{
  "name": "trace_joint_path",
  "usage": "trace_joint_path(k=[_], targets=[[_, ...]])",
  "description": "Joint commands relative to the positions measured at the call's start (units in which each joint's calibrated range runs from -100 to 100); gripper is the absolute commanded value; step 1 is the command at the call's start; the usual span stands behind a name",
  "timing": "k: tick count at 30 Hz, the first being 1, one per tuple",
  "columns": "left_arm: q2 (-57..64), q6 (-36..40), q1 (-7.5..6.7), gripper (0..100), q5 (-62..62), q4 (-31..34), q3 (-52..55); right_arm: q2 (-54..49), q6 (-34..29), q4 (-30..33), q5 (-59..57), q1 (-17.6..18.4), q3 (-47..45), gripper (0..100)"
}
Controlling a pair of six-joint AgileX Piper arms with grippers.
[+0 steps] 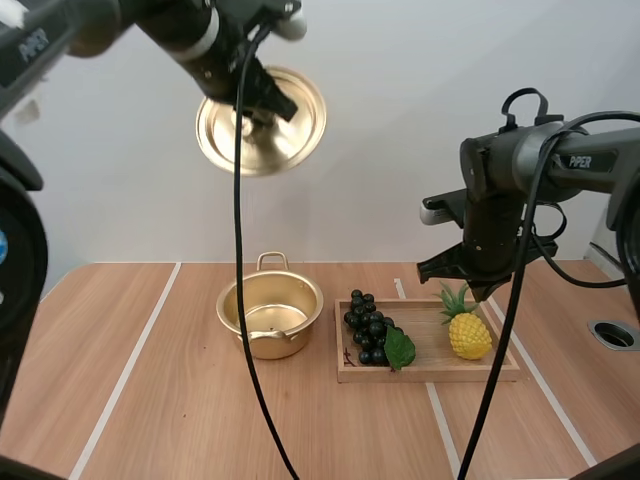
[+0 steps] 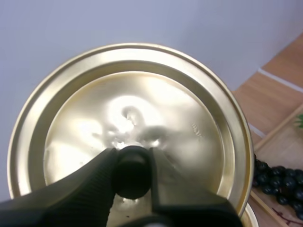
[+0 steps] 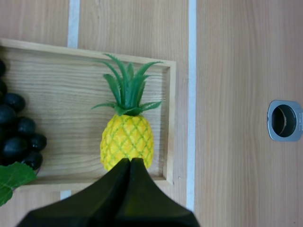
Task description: Open the pot, put the pineapple inside, and close it
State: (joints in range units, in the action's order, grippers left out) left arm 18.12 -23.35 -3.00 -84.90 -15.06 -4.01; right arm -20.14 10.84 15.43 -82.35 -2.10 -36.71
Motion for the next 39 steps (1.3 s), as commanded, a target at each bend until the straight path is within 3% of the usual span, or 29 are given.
trace_joint_path(k=[1,9,17,18,22,25,33,39], targets=[[3.9,0.2,-0.05,0,2.9,-1.1,-5.8,1.2,-0.8,0.1,0.5,-1.0,-0.4,0],[9.3,0.1,-0.05,0,2.9,-0.6,-16.8,8.4,-0.4,0.3,0.3,-1.5,-0.4,0],[10.8,-0.9,-0.05,0,1.1,-0.3,-18.1,12.8,2.8,0.2,0.5,-1.5,-0.4,0],[10.8,-1.0,-0.05,0,0.6,-0.2,-18.1,13.0,3.1,0.2,0.7,-1.5,-0.4,3],[10.6,-1.0,-0.05,0,-0.4,-0.2,-18.1,13.2,5.2,0.0,2.0,-1.5,-0.4,55],[10.6,-1.0,-0.05,0,-0.4,-0.2,-18.1,13.2,7.0,-0.8,2.2,-1.5,-0.4,78],[10.5,-1.5,-0.05,0,-3.1,-0.2,-18.1,13.2,10.5,-4.4,0.9,-0.8,0.5,97],[10.4,-2.1,-0.05,0,-5.1,-0.2,-18.1,11.6,10.5,-4.4,-1.2,0.0,5.7,100]])
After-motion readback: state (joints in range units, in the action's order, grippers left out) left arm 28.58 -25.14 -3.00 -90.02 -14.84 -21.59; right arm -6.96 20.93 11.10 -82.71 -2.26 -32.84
